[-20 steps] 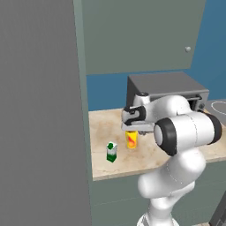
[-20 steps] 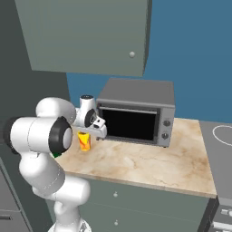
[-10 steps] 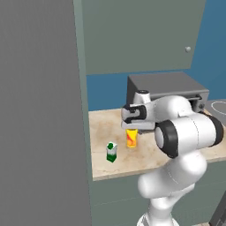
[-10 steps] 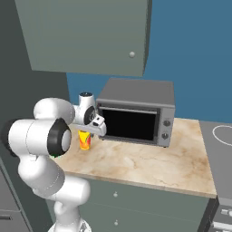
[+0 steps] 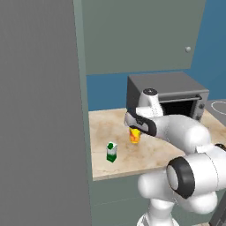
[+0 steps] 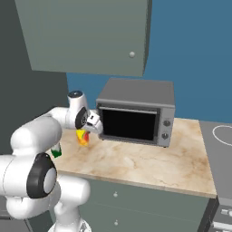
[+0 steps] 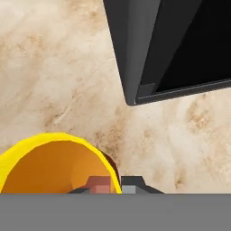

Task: Place the microwavable item in the microwave. Then, close the microwave door and press the start button.

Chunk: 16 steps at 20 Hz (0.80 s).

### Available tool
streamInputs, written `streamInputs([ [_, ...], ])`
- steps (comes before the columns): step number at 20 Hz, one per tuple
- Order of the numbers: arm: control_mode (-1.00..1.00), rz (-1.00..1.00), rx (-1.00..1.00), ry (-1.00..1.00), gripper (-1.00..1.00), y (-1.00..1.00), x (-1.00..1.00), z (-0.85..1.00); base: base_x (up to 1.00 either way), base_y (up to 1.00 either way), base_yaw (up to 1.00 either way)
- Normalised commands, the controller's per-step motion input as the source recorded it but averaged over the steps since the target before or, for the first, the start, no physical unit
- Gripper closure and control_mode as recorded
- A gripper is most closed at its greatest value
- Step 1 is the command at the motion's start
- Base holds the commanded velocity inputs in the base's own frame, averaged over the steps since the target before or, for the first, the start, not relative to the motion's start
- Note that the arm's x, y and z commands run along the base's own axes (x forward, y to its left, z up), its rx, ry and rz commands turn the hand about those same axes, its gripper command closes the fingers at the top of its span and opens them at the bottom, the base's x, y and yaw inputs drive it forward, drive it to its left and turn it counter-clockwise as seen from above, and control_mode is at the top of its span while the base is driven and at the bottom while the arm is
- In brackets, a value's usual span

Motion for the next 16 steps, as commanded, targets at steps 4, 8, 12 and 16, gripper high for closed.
streamInputs([
  [4, -1.00, -0.01, -0.04, -0.30, 1.00, 0.00, -0.51, 0.69, 0.00, 0.00, 0.00],
  [8, -1.00, -0.02, -0.01, -0.16, 1.00, -0.03, -0.62, 0.70, 0.00, 0.00, 0.00],
  [12, -1.00, 0.00, 0.00, -0.08, 1.00, -0.01, -0.67, 0.66, 0.00, 0.00, 0.00],
  [16, -1.00, 0.00, 0.00, -0.09, 1.00, -0.04, -0.66, 0.61, 0.00, 0.00, 0.00],
])
